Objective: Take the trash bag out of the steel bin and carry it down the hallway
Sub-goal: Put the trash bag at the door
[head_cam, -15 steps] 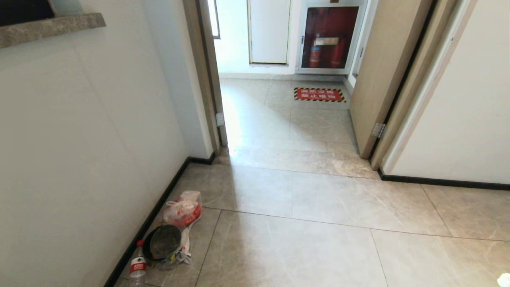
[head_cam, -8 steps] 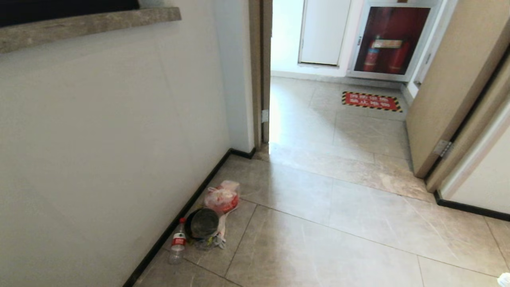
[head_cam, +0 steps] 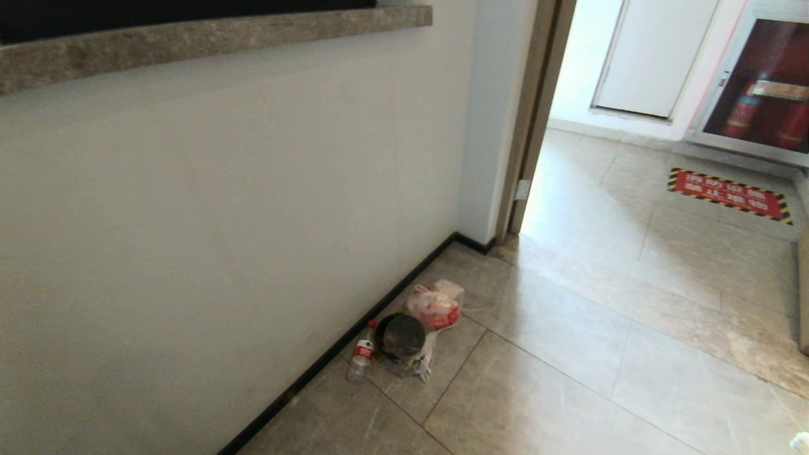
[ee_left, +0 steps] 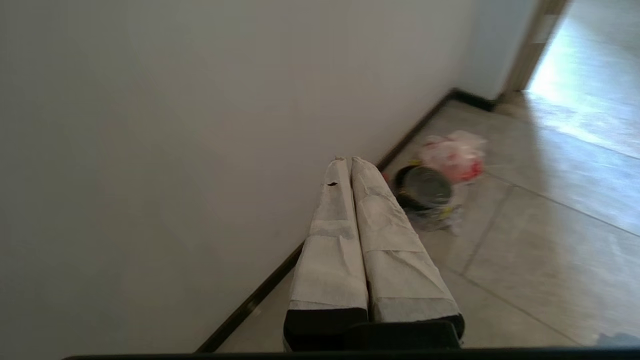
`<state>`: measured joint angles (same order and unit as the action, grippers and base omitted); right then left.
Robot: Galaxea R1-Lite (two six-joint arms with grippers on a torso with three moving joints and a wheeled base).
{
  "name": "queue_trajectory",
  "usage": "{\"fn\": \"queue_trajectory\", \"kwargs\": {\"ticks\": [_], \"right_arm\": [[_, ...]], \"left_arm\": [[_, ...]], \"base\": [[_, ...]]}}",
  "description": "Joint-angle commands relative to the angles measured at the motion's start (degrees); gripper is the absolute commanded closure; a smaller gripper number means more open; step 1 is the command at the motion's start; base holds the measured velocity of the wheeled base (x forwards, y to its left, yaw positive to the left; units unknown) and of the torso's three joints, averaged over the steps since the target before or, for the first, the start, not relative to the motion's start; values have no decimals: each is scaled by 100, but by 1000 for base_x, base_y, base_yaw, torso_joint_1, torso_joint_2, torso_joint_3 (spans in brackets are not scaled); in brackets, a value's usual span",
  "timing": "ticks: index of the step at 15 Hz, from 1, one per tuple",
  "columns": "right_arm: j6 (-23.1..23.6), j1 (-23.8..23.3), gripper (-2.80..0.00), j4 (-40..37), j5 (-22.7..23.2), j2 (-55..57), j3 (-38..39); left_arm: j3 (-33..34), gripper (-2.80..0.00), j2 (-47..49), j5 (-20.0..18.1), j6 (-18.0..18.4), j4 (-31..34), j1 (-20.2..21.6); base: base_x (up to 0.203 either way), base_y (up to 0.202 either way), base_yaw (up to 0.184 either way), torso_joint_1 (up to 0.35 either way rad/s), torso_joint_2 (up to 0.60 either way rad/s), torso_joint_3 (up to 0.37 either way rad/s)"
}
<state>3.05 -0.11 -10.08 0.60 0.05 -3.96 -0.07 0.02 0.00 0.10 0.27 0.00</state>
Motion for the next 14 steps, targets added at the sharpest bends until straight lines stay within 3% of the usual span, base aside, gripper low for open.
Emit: {"fn": "queue_trajectory", "kwargs": {"ticks": [1,14], "right_arm": [[3,2,0,-11,2,4,-8],[-6,2,0,-11,-7,4,-8]], "left_arm": [[-1,0,-2,0,-1,8,0],[-1,0,-2,0,-1,8,0]], "base": [[0,-7,167,3,-5,3],[0,-10,170,3,2,3]]}}
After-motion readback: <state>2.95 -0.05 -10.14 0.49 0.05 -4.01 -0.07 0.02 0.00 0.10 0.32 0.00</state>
